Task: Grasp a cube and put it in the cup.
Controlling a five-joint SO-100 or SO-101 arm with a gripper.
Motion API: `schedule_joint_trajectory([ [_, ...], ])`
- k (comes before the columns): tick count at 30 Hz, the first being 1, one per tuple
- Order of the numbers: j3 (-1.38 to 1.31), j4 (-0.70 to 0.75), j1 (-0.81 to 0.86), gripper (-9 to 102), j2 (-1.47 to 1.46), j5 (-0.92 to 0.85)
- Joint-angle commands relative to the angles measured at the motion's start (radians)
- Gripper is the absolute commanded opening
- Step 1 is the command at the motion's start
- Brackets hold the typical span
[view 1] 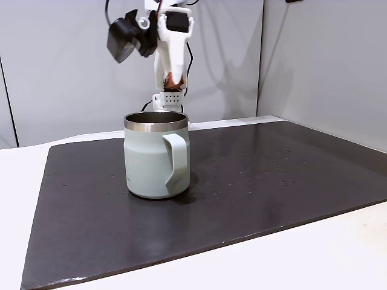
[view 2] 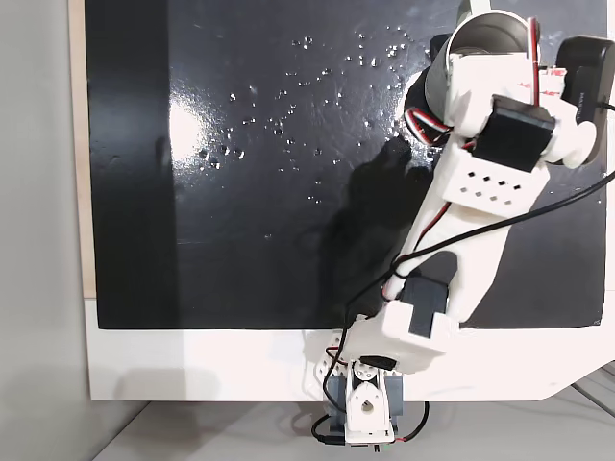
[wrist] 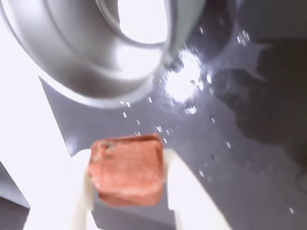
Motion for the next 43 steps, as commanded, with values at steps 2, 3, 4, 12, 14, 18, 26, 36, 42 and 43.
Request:
schedule_joint_trajectory([
  [2,-0.230,0.008,0.034,3,-0.114,-0.048],
  [3,-0.261,0.008,0.037,3,-0.138,-0.055],
  [4,-0.287,0.008,0.040,3,-0.161,-0.061],
  [12,-0.362,0.008,0.049,3,-0.230,-0.084],
  [14,-0.362,0.009,0.052,4,-0.225,-0.084],
  [18,-0.360,0.012,0.063,18,-0.207,-0.072],
  [26,-0.316,0.014,0.092,25,-0.169,-0.058],
  [36,-0.247,0.014,0.104,24,-0.078,-0.040],
  [42,-0.244,0.014,0.094,23,-0.061,-0.040],
  [43,-0.236,0.014,0.091,23,-0.054,-0.040],
])
